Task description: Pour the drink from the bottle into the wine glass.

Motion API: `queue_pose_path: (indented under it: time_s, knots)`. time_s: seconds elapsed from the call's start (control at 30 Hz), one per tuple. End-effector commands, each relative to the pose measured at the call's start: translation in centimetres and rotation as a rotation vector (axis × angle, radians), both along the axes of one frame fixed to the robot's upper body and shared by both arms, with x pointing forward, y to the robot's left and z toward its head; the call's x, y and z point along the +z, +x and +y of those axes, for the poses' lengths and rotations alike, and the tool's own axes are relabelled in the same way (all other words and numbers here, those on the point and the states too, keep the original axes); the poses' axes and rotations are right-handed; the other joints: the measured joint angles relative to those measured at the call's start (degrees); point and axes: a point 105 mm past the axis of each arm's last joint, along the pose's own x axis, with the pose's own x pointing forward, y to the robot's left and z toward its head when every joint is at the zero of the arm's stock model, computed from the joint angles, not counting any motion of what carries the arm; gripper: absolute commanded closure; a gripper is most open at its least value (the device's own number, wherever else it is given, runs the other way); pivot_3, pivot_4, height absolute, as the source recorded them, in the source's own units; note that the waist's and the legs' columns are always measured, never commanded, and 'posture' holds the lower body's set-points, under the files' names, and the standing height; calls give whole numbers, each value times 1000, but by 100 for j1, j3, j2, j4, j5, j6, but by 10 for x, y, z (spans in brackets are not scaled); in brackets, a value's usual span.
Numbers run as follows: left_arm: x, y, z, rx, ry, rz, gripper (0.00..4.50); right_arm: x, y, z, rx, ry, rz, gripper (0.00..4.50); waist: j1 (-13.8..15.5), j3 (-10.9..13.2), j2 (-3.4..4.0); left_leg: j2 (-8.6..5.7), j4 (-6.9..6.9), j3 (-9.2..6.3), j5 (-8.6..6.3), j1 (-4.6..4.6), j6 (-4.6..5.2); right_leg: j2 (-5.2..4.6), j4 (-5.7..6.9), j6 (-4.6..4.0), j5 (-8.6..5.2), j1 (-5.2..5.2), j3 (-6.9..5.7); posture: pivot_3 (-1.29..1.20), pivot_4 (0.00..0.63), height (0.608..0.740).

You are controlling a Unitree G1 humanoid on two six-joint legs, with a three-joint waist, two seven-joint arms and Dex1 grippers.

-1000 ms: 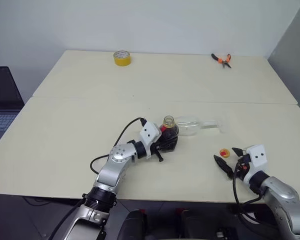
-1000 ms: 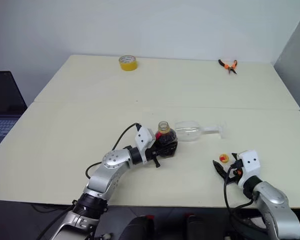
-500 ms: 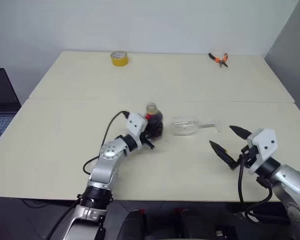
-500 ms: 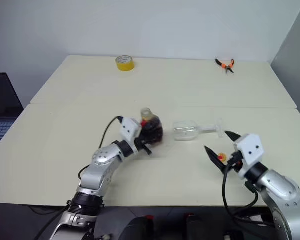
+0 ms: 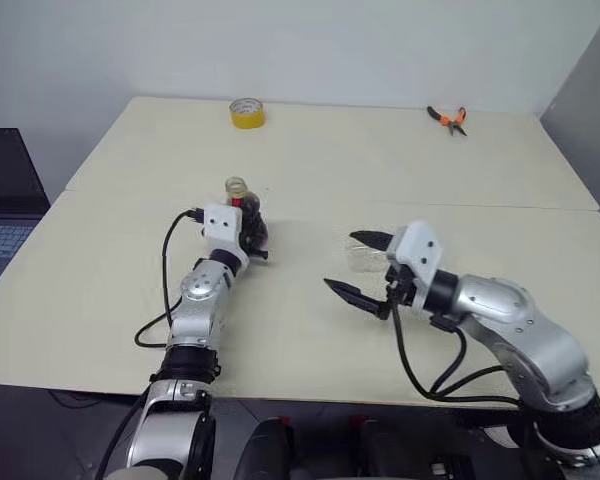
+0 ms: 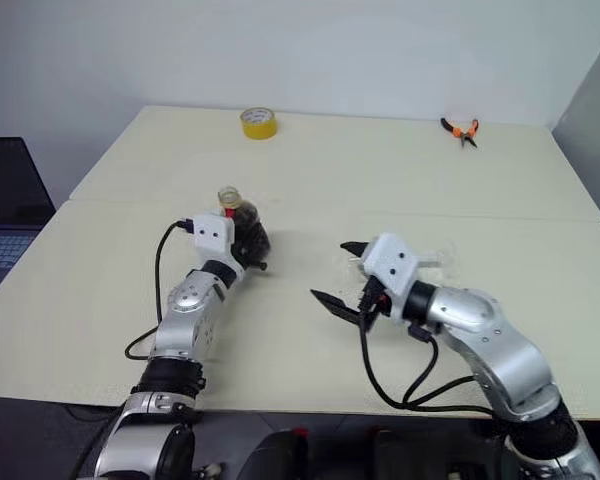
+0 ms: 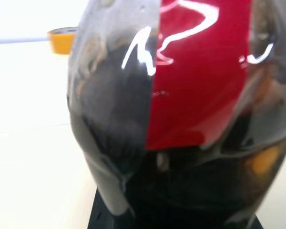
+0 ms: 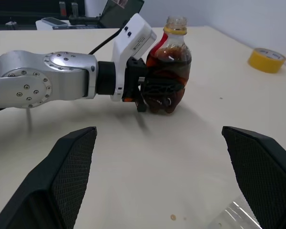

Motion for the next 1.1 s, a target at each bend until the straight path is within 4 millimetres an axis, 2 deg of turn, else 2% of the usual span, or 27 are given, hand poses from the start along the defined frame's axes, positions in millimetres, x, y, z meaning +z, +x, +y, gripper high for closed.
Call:
queue_pose_path:
  time_s: [0.03,0.23,0.43,0.8,0.83,0.97,1.1]
  knots:
    - [19,4,-2,1,3,-80,3861,8,1,6,14,1,-42,0,2,0,0,-1,2,0,1,-3,-2,-2,-1,0,0,-1,-1,0,150,740]
    - [18,10,7,52,-14,-80,3861,9,5,13,18,7,-52,0,-3,0,0,-1,5,-6,1,3,0,-4,14,1,2,-1,-9,0,150,740]
    - [8,18,16,111,-58,-28,3861,12,5,15,16,24,-54,0,-7,-1,-1,-1,5,-6,1,5,-1,-2,18,1,2,0,-8,0,150,740]
    - [5,11,9,59,-85,-37,178,14,3,14,8,37,-56,0,-19,-1,0,0,2,-2,2,8,-2,-2,17,1,1,-1,-5,0,150,740]
    - [4,9,9,62,-75,-36,25,15,3,13,2,41,-59,0,-19,-1,0,0,3,-2,2,8,-2,-2,17,1,2,-1,-4,0,150,740]
    - [3,-4,11,57,-32,-39,25,18,2,6,-26,54,-75,0,-18,-1,0,1,2,-2,2,7,-2,-2,17,1,2,-1,-4,0,150,740]
    - [-5,-32,6,-29,-18,-7,25,17,-2,-10,-77,40,-83,0,-16,-1,0,1,2,-1,2,8,-3,-4,13,1,2,2,-1,0,150,740]
